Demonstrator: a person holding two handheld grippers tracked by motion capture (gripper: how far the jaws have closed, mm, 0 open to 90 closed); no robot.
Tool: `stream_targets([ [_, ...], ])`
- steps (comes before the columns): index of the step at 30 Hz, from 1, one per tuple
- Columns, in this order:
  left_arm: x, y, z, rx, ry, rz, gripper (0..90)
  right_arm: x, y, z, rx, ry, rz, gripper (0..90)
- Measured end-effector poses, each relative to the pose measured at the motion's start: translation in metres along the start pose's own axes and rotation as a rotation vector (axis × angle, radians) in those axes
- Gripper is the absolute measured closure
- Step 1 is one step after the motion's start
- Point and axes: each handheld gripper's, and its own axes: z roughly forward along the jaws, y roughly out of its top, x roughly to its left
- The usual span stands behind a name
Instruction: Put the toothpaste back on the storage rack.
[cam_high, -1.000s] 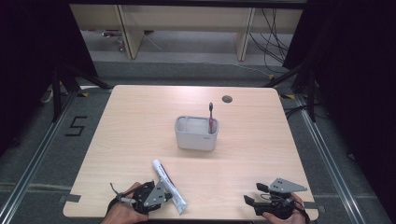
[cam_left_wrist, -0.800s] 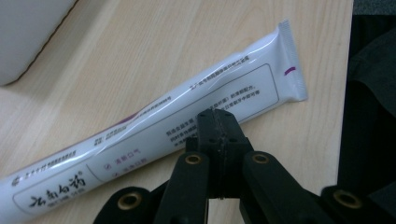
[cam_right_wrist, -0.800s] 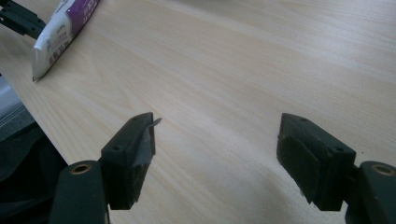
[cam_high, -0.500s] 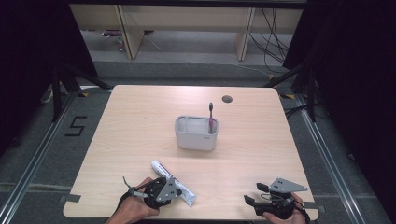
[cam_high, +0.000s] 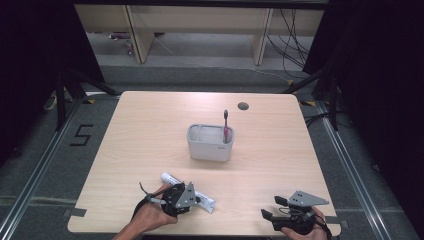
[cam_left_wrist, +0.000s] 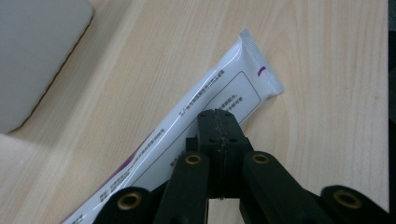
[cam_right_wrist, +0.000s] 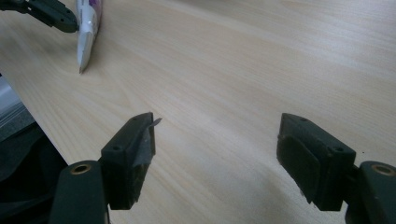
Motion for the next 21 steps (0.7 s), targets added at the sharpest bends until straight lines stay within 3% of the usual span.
stream_targets([
  [1, 0.0, 0.001, 0.001, -0.005, -0.006, -0.004, 89.7, 0.002, 0.0, 0.0, 0.007, 0.01, 0.028, 28.8],
  [8, 0.004, 0.012, 0.007, -0.003, 0.001, 0.005, 89.7, 0.002, 0.0, 0.0, 0.01, 0.012, 0.041, 28.8],
  [21, 0.012, 0.025, 0.02, 0.019, -0.002, 0.022, 89.7, 0.001, 0.0, -0.001, -0.003, 0.007, 0.026, 28.8],
])
